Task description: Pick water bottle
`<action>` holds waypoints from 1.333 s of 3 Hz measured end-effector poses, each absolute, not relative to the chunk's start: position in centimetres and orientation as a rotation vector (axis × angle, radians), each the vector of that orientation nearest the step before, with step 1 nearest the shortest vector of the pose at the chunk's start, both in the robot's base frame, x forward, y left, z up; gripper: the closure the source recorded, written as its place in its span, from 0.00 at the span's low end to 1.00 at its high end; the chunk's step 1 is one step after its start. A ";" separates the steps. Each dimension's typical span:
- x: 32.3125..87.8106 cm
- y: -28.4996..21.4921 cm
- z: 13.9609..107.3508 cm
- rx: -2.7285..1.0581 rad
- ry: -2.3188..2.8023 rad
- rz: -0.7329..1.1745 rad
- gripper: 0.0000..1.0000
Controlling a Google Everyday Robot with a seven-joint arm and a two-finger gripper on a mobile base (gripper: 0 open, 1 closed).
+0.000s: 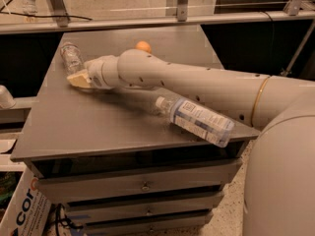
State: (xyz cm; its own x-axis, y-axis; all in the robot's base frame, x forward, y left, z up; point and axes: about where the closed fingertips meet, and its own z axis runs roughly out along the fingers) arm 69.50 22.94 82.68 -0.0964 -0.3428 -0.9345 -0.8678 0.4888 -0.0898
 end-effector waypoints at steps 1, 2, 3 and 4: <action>69.1 21.6 83.9 -1.042 1.657 0.581 1.00; 68.6 20.1 85.5 -1.035 1.631 0.550 1.00; 67.8 18.3 86.6 -1.042 1.612 0.526 1.00; 66.9 16.3 86.8 -1.052 1.604 0.513 1.00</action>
Offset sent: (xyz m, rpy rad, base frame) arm -0.0141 -0.0527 0.0490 -0.0072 -0.1134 -0.0576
